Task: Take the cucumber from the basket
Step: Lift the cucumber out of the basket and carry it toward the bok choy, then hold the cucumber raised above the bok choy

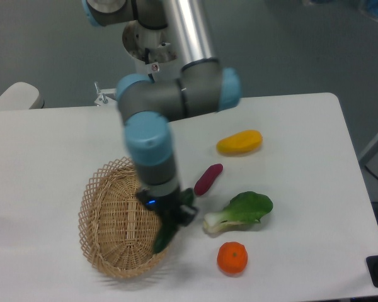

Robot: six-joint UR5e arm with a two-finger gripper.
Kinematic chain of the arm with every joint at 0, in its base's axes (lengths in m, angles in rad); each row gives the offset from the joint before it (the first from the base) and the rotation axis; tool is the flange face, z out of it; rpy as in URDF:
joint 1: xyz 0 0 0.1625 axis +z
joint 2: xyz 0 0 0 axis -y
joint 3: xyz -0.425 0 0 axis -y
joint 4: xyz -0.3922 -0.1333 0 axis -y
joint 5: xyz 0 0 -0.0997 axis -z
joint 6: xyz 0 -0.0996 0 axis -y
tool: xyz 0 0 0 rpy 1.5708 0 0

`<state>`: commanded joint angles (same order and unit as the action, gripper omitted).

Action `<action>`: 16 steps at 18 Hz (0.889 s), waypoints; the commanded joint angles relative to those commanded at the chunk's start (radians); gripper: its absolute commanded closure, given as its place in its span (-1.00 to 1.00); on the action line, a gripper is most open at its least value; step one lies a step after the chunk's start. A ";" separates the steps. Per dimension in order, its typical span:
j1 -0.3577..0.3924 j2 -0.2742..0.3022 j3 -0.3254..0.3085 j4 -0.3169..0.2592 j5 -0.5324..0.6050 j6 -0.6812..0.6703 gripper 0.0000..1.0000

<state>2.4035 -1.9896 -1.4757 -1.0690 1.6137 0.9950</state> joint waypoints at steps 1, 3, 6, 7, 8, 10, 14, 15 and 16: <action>0.026 0.005 0.000 -0.012 0.000 0.051 0.42; 0.080 0.012 0.000 -0.023 -0.002 0.152 0.42; 0.146 0.020 -0.002 -0.041 0.002 0.273 0.42; 0.167 0.022 -0.002 -0.048 0.002 0.322 0.42; 0.184 0.025 -0.002 -0.051 0.002 0.370 0.42; 0.209 0.026 -0.002 -0.052 0.002 0.424 0.42; 0.236 0.026 -0.005 -0.052 0.002 0.456 0.42; 0.240 0.026 -0.003 -0.052 0.000 0.459 0.42; 0.241 0.026 -0.003 -0.052 0.000 0.459 0.42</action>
<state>2.6446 -1.9635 -1.4788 -1.1213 1.6137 1.4542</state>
